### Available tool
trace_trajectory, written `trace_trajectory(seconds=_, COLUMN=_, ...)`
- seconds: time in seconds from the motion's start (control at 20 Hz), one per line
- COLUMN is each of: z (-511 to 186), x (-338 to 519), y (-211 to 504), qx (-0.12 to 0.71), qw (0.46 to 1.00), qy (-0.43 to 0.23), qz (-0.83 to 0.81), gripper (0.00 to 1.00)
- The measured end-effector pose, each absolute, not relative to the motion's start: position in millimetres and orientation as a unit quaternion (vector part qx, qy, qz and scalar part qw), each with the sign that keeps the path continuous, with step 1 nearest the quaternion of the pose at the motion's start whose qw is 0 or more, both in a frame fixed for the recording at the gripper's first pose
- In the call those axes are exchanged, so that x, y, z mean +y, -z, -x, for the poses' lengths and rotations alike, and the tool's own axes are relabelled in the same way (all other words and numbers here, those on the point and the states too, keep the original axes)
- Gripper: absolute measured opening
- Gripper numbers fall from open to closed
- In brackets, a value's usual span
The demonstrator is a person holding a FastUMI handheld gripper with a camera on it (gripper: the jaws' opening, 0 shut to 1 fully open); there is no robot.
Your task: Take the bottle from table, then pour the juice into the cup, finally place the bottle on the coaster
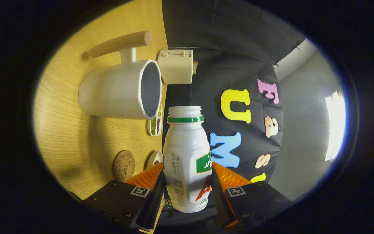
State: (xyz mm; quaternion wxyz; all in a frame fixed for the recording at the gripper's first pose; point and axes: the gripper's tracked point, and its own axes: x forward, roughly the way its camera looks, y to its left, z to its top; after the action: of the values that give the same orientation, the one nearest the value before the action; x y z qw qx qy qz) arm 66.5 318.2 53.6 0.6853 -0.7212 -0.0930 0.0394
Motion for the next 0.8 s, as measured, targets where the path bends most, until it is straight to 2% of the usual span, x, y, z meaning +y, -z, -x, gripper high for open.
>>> trace_trajectory(seconds=0.8, z=-68.1, x=321.0, y=-50.4, qx=-0.094, qw=0.662, qy=-0.034, qz=0.743, gripper=0.71)
